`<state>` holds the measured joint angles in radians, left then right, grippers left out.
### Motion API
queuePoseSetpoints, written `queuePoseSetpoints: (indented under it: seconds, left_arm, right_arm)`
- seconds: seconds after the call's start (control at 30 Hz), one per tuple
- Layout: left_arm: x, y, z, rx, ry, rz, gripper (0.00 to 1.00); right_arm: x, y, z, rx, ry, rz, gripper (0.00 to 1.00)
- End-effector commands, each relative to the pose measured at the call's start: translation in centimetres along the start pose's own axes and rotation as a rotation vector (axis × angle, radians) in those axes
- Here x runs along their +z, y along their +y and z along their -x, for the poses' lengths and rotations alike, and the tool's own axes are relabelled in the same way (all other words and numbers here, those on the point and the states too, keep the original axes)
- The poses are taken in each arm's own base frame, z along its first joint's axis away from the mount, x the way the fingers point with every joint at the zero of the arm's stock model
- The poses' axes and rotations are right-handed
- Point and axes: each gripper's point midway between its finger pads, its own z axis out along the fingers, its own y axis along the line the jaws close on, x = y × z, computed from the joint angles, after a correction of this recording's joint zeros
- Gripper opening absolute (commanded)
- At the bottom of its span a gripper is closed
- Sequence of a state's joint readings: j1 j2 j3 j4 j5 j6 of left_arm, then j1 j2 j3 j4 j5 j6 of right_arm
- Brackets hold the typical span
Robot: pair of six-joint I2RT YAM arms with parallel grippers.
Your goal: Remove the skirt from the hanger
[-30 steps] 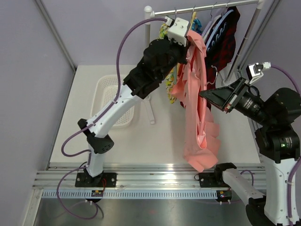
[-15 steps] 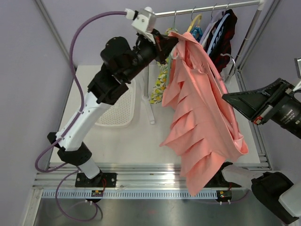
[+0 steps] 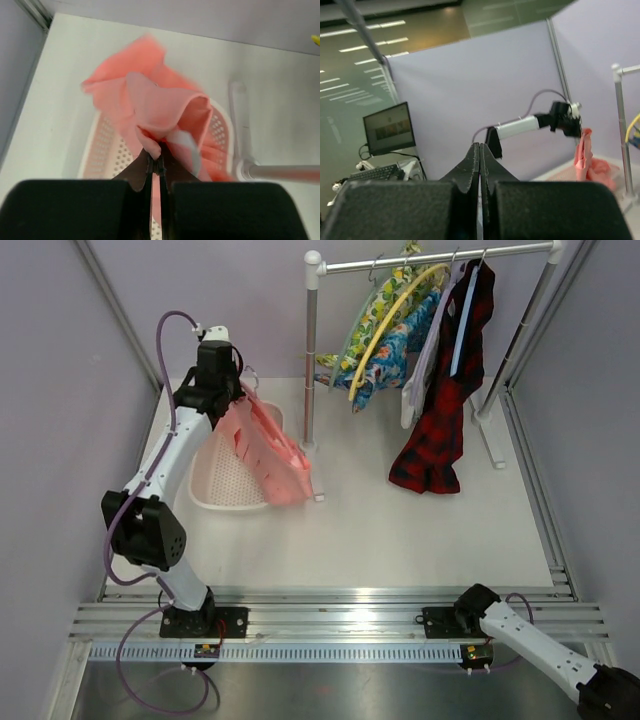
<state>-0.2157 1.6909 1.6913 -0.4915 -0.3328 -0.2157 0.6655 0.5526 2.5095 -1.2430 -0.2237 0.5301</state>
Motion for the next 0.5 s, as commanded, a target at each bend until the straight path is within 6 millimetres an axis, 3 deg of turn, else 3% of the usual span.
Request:
queuePoseSetpoints:
  seconds: [0.0, 0.17, 0.2, 0.27, 0.4, 0.47]
  left_arm:
    - [-7.9, -2.5, 9.7, -0.149, -0.304, -0.164, 0.00]
    - [-11.2, -4.1, 11.3, -0.142, -0.378, -0.283, 0.00]
    - [-11.9, -5.1, 11.3, -0.132, -0.379, -0.345, 0.00]
    - [-14.5, -5.8, 12.3, -0.133, -0.430, -0.414, 0.00]
    - [-20.4, -9.1, 12.8, -0.116, -0.477, -0.584, 0.00]
    - [-23.2, -9.6, 13.4, -0.108, -0.505, -0.620, 0.00]
  right_arm:
    - [8.9, -8.1, -7.0, 0.064, 0.305, -0.244, 0.00]
    - [11.0, -10.0, -10.5, 0.096, 0.408, -0.257, 0.00]
    - [11.4, -10.3, -11.4, 0.108, 0.435, -0.256, 0.44]
    - [13.1, -12.1, -14.5, 0.140, 0.511, -0.267, 0.99]
    - [16.6, -15.6, -20.1, 0.202, 0.626, -0.285, 1.00]
    - [18.8, -16.9, -22.3, 0.227, 0.640, -0.259, 0.99]
